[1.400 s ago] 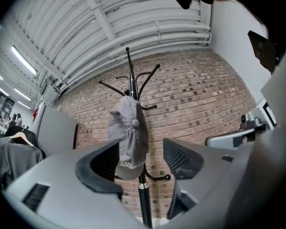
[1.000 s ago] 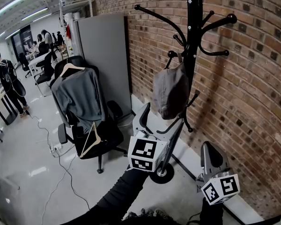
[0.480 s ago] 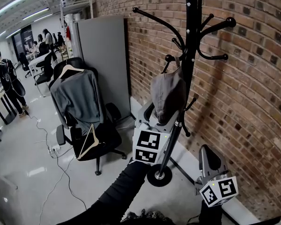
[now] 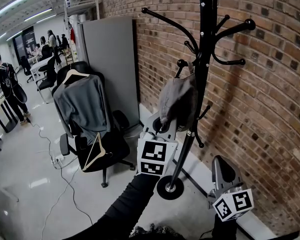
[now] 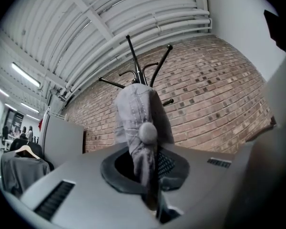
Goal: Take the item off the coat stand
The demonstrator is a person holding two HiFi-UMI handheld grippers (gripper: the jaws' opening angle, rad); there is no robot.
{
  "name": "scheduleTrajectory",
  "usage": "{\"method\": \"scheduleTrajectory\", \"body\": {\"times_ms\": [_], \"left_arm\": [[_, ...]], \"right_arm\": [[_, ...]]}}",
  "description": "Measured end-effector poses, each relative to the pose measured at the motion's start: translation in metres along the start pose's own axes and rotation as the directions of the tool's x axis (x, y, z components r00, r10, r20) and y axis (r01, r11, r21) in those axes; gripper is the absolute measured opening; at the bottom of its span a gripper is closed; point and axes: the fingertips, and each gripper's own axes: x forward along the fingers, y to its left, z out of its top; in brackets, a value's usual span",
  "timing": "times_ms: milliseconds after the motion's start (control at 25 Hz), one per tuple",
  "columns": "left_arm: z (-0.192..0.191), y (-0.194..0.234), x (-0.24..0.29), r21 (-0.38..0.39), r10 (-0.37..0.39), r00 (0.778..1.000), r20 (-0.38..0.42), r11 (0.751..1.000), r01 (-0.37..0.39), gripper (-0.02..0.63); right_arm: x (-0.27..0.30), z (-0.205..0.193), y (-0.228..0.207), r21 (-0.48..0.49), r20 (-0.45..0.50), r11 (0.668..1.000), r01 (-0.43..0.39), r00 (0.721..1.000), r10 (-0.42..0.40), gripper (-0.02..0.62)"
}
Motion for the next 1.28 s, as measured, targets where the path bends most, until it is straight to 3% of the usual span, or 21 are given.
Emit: {"method": "scheduleTrajectory", "body": {"times_ms": [280,640,960,1280], "left_arm": [[0.029,0.010,-0.009,-0.050,-0.009,0.997,0.075,0.999,0.013,0.017],[0.070,0.026,-0.029,-0.014,-0.007,0.992,0.130,1.000,0.009,0.017],[0.065,0.048,-0.063,0.000,0.003,0.994,0.107,1.000,-0.003,0.017],[0.027,0.068,-0.099,-0.003,-0.004,1.000,0.024,1.000,0.004,0.017]], "right_arm": [[0.004,0.002,0.005,-0.003,0.006,1.000,-0.009,1.000,0.009,0.009],[0.006,0.006,0.011,-0.001,0.016,1.000,-0.015,1.000,0.015,0.009],[0.012,0.002,0.026,0.004,0.005,0.999,-0.039,0.999,0.039,0.009],[0.016,-0.001,0.048,0.004,-0.005,0.998,-0.059,0.998,0.059,0.009]]}}
